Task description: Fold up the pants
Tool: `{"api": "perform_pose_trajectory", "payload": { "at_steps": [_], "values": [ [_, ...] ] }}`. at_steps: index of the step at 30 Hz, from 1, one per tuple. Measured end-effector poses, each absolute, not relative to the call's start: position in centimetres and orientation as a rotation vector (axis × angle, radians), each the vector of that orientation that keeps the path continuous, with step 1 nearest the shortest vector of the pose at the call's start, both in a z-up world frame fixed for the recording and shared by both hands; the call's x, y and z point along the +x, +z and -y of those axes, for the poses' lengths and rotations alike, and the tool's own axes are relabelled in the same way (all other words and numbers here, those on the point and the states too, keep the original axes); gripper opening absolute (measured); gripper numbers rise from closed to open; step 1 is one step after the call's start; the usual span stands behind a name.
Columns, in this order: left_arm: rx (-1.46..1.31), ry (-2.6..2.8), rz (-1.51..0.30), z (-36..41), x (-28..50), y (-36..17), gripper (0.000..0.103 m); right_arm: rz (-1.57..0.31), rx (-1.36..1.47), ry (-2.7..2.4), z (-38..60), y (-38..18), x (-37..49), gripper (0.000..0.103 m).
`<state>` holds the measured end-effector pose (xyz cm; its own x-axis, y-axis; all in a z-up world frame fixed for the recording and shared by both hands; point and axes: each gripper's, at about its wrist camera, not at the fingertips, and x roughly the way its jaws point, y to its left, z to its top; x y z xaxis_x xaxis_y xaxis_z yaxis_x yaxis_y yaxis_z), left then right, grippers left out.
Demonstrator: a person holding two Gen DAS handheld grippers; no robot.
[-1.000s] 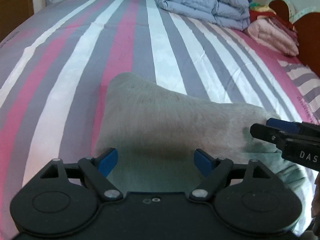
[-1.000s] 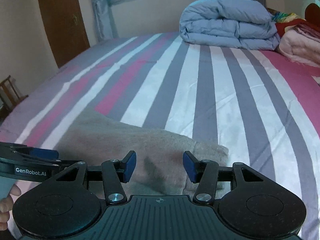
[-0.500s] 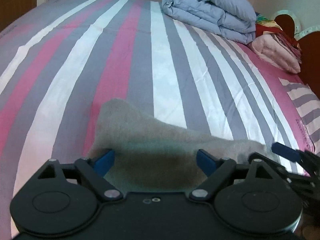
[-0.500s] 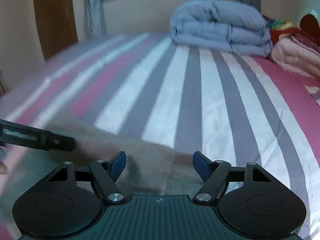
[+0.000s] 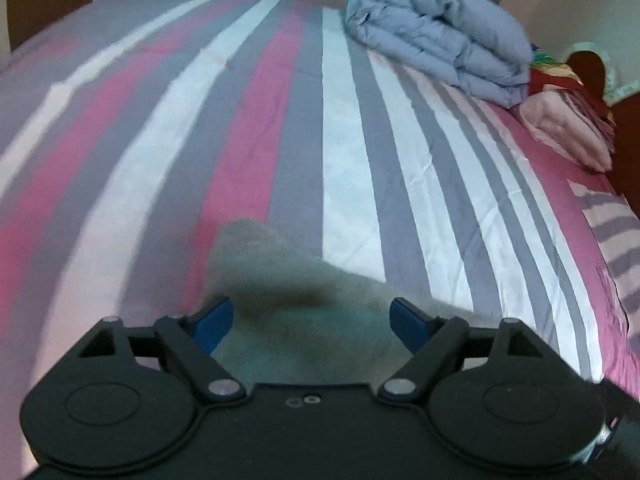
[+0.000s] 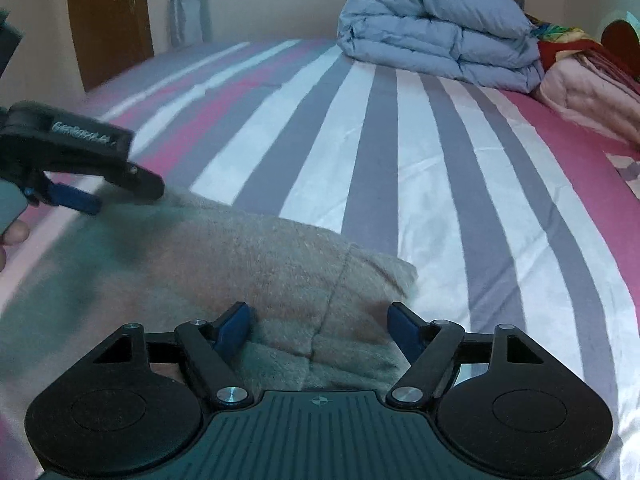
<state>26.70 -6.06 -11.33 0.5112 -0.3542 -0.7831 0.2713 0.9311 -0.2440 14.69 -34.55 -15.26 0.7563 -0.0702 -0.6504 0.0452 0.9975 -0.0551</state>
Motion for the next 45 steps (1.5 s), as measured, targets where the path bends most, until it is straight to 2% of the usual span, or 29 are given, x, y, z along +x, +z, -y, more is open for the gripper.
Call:
{"api": "perform_pose_trajectory", "payload": {
  "at_steps": [3,5,14,17,18,19,20,22,23,26,28,30,35,38,42,45],
  "values": [
    [-0.051,-0.338,-0.934,3.1,24.9,-10.7,0.082,-0.704,0.085,-0.044,36.7,-13.6,12.8,0.08],
    [-0.032,-0.309,-0.944,1.4,24.1,-11.0,0.083,-0.72,0.166,-0.033,38.2,-13.2,11.9,0.096],
    [-0.154,-0.299,-1.066,-2.3,22.7,-15.3,0.079,-0.866,0.46,0.022,41.8,-16.5,11.5,0.096],
    [-0.195,-0.335,-1.076,-1.9,22.8,-15.9,0.067,-0.874,0.567,0.053,42.7,-17.5,11.9,0.096],
    [-0.211,-0.356,-1.084,-1.7,22.9,-16.1,0.056,-0.875,0.6,0.066,43.0,-17.7,12.0,0.096],
    [-0.229,-0.372,-1.091,-1.4,23.1,-16.2,0.046,-0.872,0.649,0.087,43.3,-18.0,12.2,0.093],
    [-0.25,-0.39,-1.099,-1.2,23.1,-16.2,0.041,-0.874,0.69,0.106,43.5,-18.3,12.4,0.073],
    [-0.253,-0.4,-1.101,-0.4,23.0,-16.4,0.035,-0.887,0.721,0.11,43.3,-18.6,12.7,0.068],
    [-0.235,-0.398,-1.088,-0.1,22.9,-16.3,0.033,-0.887,0.713,0.124,43.2,-18.6,12.7,0.057],
    [-0.257,-0.382,-1.048,-0.2,22.3,-15.8,0.023,-0.861,0.774,0.142,43.7,-18.6,12.2,0.048],
    [-0.277,-0.377,-1.014,-0.2,21.9,-15.0,0.016,-0.826,0.777,0.145,43.5,-18.0,11.6,0.045],
    [-0.267,-0.39,-0.956,0.2,21.6,-13.9,0.013,-0.77,0.745,0.164,43.0,-16.7,11.3,0.044],
    [-0.287,-0.415,-0.846,1.1,22.1,-11.1,0.013,-0.672,0.646,0.235,42.1,-12.8,11.9,0.043],
    [-0.285,-0.411,-0.836,1.8,22.4,-11.6,0.013,-0.658,0.598,0.249,42.5,-11.9,12.1,0.043],
    [-0.159,-0.378,-0.891,3.3,22.0,-14.7,0.013,-0.696,0.46,0.174,42.4,-13.8,11.9,0.043],
    [-0.179,-0.386,-0.904,2.0,21.4,-15.3,0.013,-0.753,0.539,0.134,42.3,-17.0,11.3,0.043]
  ]
}}
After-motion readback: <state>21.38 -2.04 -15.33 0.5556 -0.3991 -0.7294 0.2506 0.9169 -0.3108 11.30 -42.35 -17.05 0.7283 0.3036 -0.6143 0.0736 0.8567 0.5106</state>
